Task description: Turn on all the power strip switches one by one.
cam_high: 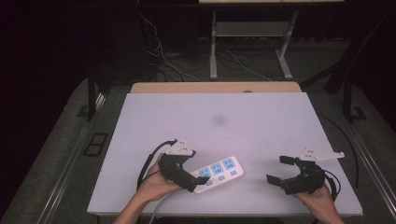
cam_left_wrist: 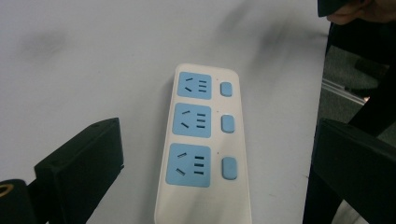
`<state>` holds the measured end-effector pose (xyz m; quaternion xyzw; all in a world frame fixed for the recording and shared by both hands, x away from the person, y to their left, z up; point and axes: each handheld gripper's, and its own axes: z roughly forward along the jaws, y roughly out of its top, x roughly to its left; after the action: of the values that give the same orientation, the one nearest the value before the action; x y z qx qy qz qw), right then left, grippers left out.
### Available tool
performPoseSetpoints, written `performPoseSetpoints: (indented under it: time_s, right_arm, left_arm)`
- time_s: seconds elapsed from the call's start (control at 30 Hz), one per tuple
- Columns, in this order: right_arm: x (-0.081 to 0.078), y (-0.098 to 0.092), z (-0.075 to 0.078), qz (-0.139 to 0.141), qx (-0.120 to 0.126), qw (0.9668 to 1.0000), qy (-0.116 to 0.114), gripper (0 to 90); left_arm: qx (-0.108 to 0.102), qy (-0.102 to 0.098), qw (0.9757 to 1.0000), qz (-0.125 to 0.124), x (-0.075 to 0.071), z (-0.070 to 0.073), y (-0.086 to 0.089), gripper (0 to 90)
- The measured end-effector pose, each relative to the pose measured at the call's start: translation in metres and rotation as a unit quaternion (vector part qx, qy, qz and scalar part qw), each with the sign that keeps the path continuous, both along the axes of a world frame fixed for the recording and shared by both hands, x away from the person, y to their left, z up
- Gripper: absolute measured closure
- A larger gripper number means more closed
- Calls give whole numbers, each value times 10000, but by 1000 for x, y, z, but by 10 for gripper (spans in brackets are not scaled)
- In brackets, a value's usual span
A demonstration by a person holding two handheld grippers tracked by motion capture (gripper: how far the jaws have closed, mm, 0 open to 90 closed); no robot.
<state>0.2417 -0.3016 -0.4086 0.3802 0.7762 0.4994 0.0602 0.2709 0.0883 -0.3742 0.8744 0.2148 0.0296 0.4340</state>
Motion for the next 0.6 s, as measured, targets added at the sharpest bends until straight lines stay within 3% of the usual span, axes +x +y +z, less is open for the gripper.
performPoseSetpoints:
  time_s: [0.33, 0.47, 0.6]
  right_arm:
    - [0, 1, -1, 33, -28, 10000, 0, 5]
    - [0, 1, -1, 36, -24, 10000, 7, 6]
    - [0, 2, -1, 38, -27, 10000, 21, 6]
  left_arm:
    - [329, 136, 9986, -383, 1, -3, -14, 53]
    - [376, 183, 9979, -491, 0, -3, -15, 159]
    - [464, 175, 9971, -584, 0, -4, -16, 348]
